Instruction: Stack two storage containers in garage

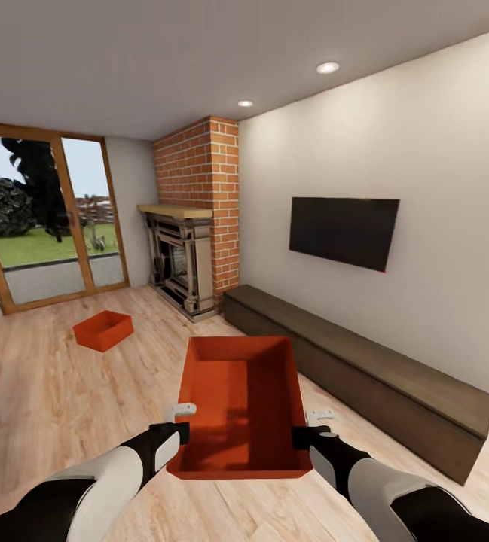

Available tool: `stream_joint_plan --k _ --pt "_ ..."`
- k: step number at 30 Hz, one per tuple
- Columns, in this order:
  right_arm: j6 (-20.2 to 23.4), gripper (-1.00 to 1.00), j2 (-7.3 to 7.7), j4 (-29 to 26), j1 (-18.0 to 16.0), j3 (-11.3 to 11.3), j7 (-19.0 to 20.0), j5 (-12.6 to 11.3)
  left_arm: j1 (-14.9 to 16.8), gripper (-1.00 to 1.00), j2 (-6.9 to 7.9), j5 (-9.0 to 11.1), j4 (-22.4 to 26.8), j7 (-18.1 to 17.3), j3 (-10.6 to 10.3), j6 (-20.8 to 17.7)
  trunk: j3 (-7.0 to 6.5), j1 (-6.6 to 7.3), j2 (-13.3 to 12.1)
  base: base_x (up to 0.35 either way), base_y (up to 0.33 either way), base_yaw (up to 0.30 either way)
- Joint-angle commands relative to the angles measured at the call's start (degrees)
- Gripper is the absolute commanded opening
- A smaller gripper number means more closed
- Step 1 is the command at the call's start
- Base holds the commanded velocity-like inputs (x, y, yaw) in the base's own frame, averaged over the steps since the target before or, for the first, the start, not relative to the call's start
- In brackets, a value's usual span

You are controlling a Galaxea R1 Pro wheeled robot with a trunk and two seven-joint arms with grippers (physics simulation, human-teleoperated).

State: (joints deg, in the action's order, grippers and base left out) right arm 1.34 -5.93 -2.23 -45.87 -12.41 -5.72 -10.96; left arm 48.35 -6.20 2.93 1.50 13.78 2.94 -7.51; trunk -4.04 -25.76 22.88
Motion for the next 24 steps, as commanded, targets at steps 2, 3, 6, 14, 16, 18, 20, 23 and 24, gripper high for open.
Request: stream_joint_plan --k 2,3,6,14,16,18,20,23,24 --pt "0.1 -1.0 0.05 -0.1 0.0 1.1 -1.4 -0.5 0.0 -1.0 0.92 -0.2 0.2 3.3 0.9 -0.3 -0.07 -0.02 0.0 0.0 0.0 0.268" --pt "0.1 -1.0 0.05 -0.1 0.0 1.1 -1.4 -0.5 0.0 -1.0 0.92 -0.2 0.2 3.3 0.9 -0.3 -0.12 -0.02 0.0 0.0 0.0 0.268" --pt "0.1 -1.0 0.08 -0.1 0.0 1.1 -1.5 -0.5 0.0 -1.0 0.92 -0.2 0.2 3.3 0.9 -0.3 -0.25 -0.02 0.0 0.0 0.0 0.247" --pt "0.0 -1.0 0.15 -0.1 0.0 1.1 -1.6 -0.5 0.0 -1.0 0.92 -0.2 0.2 3.3 0.9 -0.3 -0.32 -0.02 0.0 0.0 0.0 0.052" --pt "0.0 -1.0 0.14 -0.1 0.0 1.1 -1.6 -0.5 0.0 -1.0 0.92 -0.2 0.2 3.3 0.9 -0.3 -0.33 -0.02 0.0 0.0 0.0 0.02" --pt "0.1 -1.0 0.09 -0.1 0.0 1.1 -1.6 -0.5 0.0 -1.0 0.92 -0.2 0.2 3.3 0.9 -0.3 -0.33 -0.02 0.0 0.0 0.0 0.116" --pt "0.0 -1.0 0.09 -0.1 0.0 1.1 -1.6 -0.5 0.0 -1.0 0.92 -0.2 0.2 3.3 0.9 -0.3 -0.33 -0.02 0.0 0.0 0.0 0.194" --pt "-0.1 -1.0 0.11 -0.1 0.0 1.1 -1.8 -0.5 0.0 -1.0 0.92 -0.2 0.2 3.3 0.9 -0.3 -0.33 -0.02 0.0 0.0 0.0 0.238" --pt "-0.1 -1.0 0.11 -0.1 0.0 1.1 -1.9 -0.5 0.0 -1.0 0.92 -0.2 0.2 3.3 0.9 -0.3 -0.33 -0.02 0.0 0.0 0.0 0.253"
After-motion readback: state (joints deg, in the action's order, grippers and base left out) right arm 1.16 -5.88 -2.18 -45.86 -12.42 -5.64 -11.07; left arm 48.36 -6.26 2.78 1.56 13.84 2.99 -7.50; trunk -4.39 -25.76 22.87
